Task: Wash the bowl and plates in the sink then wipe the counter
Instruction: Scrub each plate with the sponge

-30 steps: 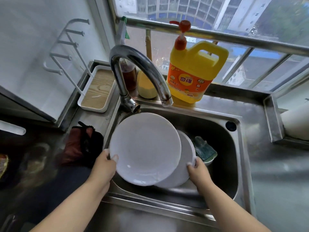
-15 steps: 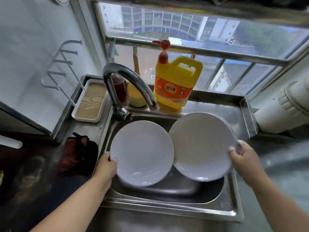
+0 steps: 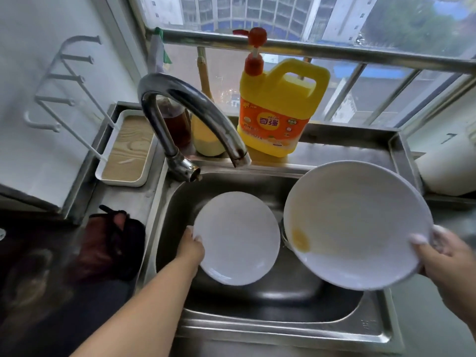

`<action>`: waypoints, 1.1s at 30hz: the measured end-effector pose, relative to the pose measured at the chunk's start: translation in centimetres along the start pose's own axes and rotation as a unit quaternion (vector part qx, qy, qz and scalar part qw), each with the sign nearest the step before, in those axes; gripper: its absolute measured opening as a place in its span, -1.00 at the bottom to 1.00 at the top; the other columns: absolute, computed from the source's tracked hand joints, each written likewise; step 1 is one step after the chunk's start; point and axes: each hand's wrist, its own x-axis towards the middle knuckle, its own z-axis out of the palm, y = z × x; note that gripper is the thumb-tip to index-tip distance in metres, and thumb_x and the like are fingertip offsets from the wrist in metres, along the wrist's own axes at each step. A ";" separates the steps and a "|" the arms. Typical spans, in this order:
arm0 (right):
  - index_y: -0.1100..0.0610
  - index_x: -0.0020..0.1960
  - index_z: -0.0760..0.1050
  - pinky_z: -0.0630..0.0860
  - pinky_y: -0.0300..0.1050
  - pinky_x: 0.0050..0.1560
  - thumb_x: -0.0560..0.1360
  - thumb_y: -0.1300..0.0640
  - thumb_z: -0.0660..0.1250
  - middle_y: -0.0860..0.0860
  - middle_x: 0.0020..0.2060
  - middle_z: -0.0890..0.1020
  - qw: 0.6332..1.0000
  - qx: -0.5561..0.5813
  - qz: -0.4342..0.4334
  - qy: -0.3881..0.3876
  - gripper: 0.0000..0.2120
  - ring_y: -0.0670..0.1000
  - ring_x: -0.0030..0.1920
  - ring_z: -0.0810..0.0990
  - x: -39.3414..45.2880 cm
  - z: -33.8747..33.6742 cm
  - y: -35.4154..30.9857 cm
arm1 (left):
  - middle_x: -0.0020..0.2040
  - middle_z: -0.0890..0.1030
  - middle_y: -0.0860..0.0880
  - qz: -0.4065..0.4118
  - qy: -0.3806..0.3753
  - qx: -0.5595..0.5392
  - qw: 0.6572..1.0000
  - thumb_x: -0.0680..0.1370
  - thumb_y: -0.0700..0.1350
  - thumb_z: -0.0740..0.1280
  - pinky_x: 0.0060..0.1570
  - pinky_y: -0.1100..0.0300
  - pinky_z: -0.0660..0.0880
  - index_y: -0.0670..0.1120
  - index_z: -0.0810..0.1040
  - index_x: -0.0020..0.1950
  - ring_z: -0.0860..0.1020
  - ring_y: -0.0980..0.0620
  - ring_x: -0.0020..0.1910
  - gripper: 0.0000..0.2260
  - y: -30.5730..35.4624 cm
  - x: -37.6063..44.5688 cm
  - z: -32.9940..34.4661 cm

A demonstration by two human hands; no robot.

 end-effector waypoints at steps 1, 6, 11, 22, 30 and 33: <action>0.08 0.00 0.53 0.59 -0.25 -0.35 -0.02 -0.50 0.43 -0.12 -0.23 0.70 1.000 0.003 0.002 0.004 -0.17 -0.12 -0.27 0.66 0.1 0.2 0.5 | 0.51 0.23 -0.07 -0.007 -0.003 0.006 1.000 0.66 -0.17 0.08 0.43 0.02 0.17 -0.02 0.06 0.56 0.24 -0.10 0.47 -0.53 -0.1 0.4 0.4; 0.13 0.14 0.51 0.60 -0.21 -0.33 0.13 -0.19 0.36 -0.02 -0.18 0.71 0.999 0.037 0.030 -0.021 -0.34 0.03 -0.16 0.69 0.2 1.6 2.1 | 0.55 0.14 -0.08 -0.008 -0.017 0.039 0.999 0.67 -0.13 0.05 0.44 0.08 0.09 -0.04 0.02 0.56 0.15 -0.09 0.50 -0.54 -1.1 2.5 2.3; 0.16 0.12 0.50 0.60 -0.17 -0.35 -0.09 -0.31 0.57 -0.01 -0.21 0.71 0.995 0.060 0.083 -0.010 -0.09 -0.04 -0.26 0.68 -0.3 3.1 2.7 | 0.54 0.16 -0.13 -0.003 -0.023 0.030 0.999 0.66 -0.11 0.11 0.42 0.09 0.13 -0.14 0.05 0.55 0.17 -0.12 0.49 -0.52 -2.1 4.2 2.9; 0.23 0.05 0.50 0.58 -0.27 -0.38 0.27 -0.13 0.52 0.03 -0.27 0.71 0.988 0.122 0.092 -0.021 -0.45 -0.08 -0.33 0.66 -0.9 7.1 3.7 | 0.19 0.55 -0.14 -0.012 -0.054 0.016 0.998 0.53 -0.07 0.37 0.13 0.09 0.45 -0.20 0.41 0.29 0.53 -0.14 0.12 -0.61 -0.9 3.4 2.4; 0.18 0.08 0.52 0.56 0.24 0.04 0.56 0.29 0.23 0.18 -0.05 0.66 0.989 0.024 0.132 -0.065 -0.84 0.22 -0.02 0.64 -0.8 11.2 6.6 | -0.05 0.63 -0.05 0.051 -0.170 -0.093 0.980 0.64 -0.03 0.14 -0.05 0.03 0.56 -0.09 0.49 0.06 0.62 0.01 -0.07 -0.81 1.5 -4.7 -0.3; 0.15 0.10 0.52 0.59 0.17 -0.02 0.54 0.27 0.22 0.17 -0.04 0.65 0.986 0.012 0.149 -0.079 -0.82 0.19 -0.03 0.63 -1.1 13.4 6.8 | -0.05 0.63 -0.03 0.111 -0.117 0.009 0.987 0.54 -0.12 0.34 0.02 0.00 0.57 -0.02 0.49 -0.03 0.60 0.02 -0.08 -0.95 1.1 -4.9 -1.7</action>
